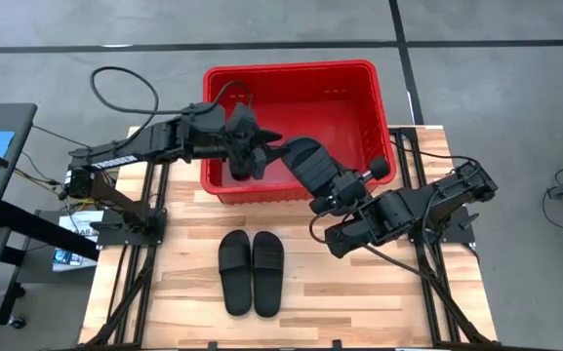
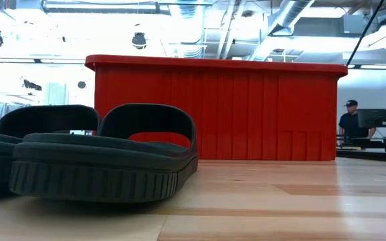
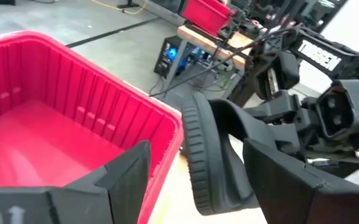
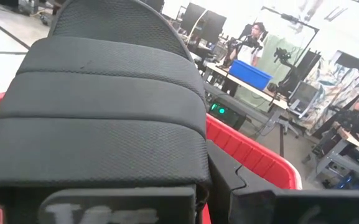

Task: Pick and place slides into bin
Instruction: Put the black slide into the red organizer bin

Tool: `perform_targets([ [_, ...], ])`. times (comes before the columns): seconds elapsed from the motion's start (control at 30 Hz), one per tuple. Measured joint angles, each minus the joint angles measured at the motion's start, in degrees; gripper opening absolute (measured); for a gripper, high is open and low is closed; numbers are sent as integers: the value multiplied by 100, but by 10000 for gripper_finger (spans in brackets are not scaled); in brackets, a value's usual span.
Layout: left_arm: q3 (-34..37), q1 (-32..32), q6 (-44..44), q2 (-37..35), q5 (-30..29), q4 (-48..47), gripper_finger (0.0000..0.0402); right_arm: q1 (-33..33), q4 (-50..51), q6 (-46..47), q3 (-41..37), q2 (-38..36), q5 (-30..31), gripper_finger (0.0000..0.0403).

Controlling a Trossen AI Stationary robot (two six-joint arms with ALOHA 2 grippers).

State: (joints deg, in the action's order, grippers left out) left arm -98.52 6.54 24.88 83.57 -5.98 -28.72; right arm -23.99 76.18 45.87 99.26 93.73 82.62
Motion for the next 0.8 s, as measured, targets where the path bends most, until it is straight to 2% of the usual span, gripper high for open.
perform_targets([
  [0.17, -3, -2, 0, 64, -50, 231, 234, 0, -22, 0, 0, 0, 1, 0],
  [0.4, -2, -2, 41, 332, 378, 439, 201, 0, -355, -385, 0, 0, -1, 0],
  [0.53, 7, -2, 44, 450, 422, 529, 175, 0, -491, -574, 0, 0, -2, 0],
  [0.67, 7, 0, -21, 459, 417, 528, 129, 0, -480, -584, 0, 0, -6, 0],
  [0.8, 7, 0, -186, 437, 371, 530, 59, -4, -486, -586, 0, 0, 6, 0],
])
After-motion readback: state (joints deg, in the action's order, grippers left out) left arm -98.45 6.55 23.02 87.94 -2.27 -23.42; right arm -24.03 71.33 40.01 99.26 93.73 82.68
